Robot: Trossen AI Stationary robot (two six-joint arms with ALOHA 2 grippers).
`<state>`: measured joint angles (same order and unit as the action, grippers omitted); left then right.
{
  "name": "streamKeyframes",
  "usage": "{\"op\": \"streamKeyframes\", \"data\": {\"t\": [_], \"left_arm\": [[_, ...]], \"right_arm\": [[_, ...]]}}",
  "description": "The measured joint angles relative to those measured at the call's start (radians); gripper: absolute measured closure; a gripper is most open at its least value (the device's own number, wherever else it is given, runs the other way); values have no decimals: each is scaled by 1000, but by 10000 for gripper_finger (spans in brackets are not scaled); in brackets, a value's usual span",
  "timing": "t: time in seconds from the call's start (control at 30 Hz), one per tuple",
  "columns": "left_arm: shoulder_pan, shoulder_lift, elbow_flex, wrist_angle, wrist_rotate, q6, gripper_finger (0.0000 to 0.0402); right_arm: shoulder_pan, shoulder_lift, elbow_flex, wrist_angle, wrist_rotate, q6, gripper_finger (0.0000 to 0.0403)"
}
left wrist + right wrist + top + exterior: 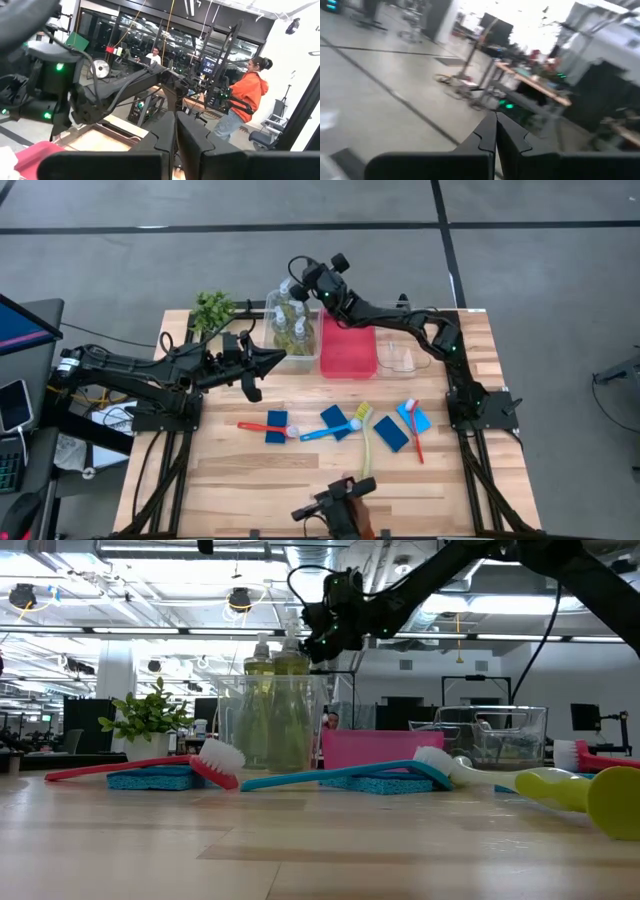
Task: Pick & Place Kitchen Sink Supplies
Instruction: Adjust the yellow dish soap in the transparent container, then put the blue sponge into the red bin
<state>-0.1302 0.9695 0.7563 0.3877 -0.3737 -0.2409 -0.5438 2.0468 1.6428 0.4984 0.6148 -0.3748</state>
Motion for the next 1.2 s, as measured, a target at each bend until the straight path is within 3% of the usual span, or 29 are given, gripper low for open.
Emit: {"op": "streamKeyframes", "data": {"t": [0.37,0.57,0.7,0.8,0.93,1.03,1.2], "left_arm": [[0,0,0,-6,0,0,385],[0,0,0,-6,0,0,385],[0,0,0,-6,0,0,385],[0,0,0,-6,0,16,386],[1,0,0,-6,0,48,386],[2,0,0,-6,0,53,386],[1,0,0,-6,0,59,385]], "right_arm": [[-21,-18,0,8,260,-268,402],[-32,-116,0,-32,310,-290,402],[-39,-212,0,-173,299,-232,402],[-53,-299,0,-379,201,-93,402],[-102,-406,0,-667,-100,132,402],[-147,-467,-6,-799,-306,205,402],[-183,-617,-144,-802,-403,247,402]]}}
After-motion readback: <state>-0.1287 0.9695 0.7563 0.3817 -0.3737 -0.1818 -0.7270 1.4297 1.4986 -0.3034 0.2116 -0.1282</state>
